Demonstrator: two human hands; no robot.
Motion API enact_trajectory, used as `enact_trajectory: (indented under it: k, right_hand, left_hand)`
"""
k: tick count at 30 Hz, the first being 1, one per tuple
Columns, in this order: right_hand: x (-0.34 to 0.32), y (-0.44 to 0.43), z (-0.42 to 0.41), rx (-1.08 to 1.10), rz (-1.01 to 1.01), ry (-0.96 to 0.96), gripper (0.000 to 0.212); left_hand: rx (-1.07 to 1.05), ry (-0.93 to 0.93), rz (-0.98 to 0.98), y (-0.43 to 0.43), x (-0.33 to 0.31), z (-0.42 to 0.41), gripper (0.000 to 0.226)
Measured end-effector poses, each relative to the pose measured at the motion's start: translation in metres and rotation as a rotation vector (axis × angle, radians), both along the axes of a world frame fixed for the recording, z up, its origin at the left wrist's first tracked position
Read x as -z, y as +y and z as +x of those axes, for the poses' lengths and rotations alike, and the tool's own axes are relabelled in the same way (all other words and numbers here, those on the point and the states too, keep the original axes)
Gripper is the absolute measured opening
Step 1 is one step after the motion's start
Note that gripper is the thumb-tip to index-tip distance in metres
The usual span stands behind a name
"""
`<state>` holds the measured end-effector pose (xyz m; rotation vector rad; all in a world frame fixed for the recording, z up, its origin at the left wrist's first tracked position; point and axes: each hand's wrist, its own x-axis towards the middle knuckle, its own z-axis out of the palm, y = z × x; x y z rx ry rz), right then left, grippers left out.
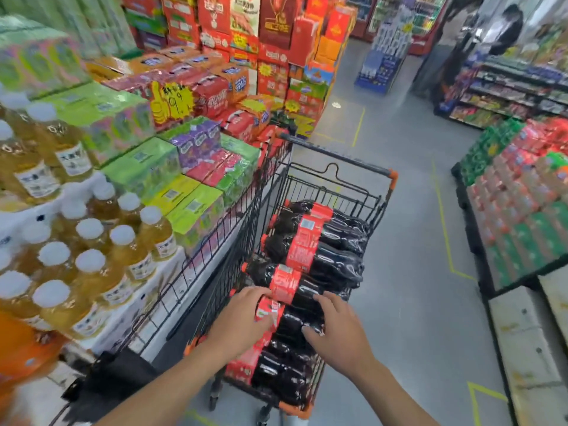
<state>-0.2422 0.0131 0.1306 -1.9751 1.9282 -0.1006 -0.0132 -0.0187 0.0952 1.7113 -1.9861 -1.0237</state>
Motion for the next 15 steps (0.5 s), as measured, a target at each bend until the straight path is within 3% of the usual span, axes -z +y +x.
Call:
enact_trajectory:
  k: [5, 11, 15]
  right_hand:
    - [0.015, -0.08, -0.038, -0.122, 0.019, 0.012, 0.076]
    - [0.04, -0.157, -0.073, -0.298, 0.017, 0.111, 0.077]
    - [0.058, -0.186, -0.094, -0.283, 0.018, 0.223, 0.093]
  left_hand:
    - [-0.184, 0.07, 0.095, -0.069, 0.005, -0.043, 0.057]
    - [-0.561, 0.134, 0.304, -0.142, 0.037, -0.068, 0.062]
    - [-0.738, 0.233, 0.382, -0.179, 0.054, -0.08, 0.065]
